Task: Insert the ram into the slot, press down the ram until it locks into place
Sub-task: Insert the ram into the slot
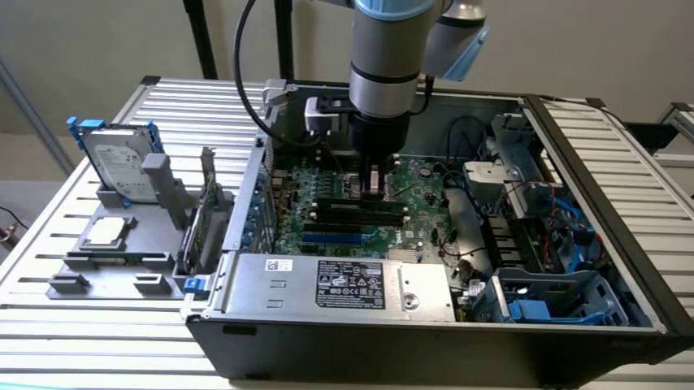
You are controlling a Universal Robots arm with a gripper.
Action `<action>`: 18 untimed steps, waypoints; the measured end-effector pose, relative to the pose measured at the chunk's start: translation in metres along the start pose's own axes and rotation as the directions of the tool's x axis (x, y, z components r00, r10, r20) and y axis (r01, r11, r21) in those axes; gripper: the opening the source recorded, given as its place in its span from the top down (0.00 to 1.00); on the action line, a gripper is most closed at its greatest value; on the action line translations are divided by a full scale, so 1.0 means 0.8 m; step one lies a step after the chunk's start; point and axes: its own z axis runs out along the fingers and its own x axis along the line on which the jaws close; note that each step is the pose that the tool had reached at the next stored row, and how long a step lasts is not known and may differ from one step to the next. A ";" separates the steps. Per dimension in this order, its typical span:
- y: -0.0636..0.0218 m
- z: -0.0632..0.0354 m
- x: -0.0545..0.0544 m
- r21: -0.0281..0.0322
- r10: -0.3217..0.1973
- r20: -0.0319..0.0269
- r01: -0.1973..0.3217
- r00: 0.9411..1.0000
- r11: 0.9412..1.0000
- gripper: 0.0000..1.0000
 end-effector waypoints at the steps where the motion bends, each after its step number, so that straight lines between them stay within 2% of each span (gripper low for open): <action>1: 0.000 0.001 0.000 0.000 0.000 0.000 0.000 1.000 1.000 0.87; 18: -0.001 0.005 0.001 0.000 -0.001 0.000 0.001 1.000 1.000 0.87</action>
